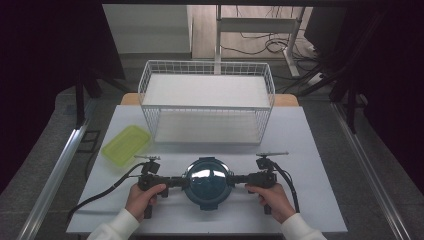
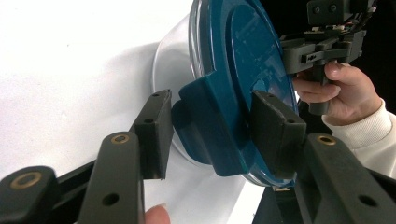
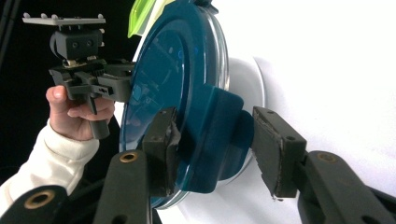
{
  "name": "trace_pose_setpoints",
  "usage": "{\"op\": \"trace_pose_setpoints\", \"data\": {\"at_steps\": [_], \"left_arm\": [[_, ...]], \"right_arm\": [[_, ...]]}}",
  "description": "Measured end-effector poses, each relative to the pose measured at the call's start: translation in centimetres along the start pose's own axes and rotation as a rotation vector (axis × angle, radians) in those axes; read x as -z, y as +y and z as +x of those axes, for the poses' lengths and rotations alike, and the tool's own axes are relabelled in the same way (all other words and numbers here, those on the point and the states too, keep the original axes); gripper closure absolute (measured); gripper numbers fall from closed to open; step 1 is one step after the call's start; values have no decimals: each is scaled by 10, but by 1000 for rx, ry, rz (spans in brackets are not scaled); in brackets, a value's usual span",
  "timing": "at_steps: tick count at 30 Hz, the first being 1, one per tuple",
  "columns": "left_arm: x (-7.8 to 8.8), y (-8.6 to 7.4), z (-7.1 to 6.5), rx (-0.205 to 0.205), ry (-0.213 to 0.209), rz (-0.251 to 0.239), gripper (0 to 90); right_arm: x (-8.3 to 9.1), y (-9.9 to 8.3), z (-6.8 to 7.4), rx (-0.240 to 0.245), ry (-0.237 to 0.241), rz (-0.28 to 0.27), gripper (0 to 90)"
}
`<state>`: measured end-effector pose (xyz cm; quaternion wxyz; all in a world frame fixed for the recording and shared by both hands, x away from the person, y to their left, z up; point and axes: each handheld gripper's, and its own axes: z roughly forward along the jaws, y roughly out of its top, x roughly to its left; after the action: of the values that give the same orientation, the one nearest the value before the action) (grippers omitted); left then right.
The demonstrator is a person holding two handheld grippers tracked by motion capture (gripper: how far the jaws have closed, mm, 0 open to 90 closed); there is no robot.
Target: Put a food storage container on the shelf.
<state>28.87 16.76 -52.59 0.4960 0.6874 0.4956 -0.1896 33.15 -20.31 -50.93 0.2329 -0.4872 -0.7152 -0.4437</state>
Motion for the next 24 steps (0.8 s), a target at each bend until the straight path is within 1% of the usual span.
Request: {"op": "trace_pose_setpoints", "data": {"at_steps": [3,7,13,24], "left_arm": [[1,0,-1,6,-2,-1,522],[2,-1,-2,15,-6,-3,532],[3,-2,-3,29,-7,-9,543],[5,-3,-6,27,-13,-7,555]], "right_arm": [[1,-1,1,-5,7,-7,537],[2,-3,3,1,6,-11,545],[3,-5,4,-10,11,-26,554],[5,-10,5,-33,32,-54,572]]}}
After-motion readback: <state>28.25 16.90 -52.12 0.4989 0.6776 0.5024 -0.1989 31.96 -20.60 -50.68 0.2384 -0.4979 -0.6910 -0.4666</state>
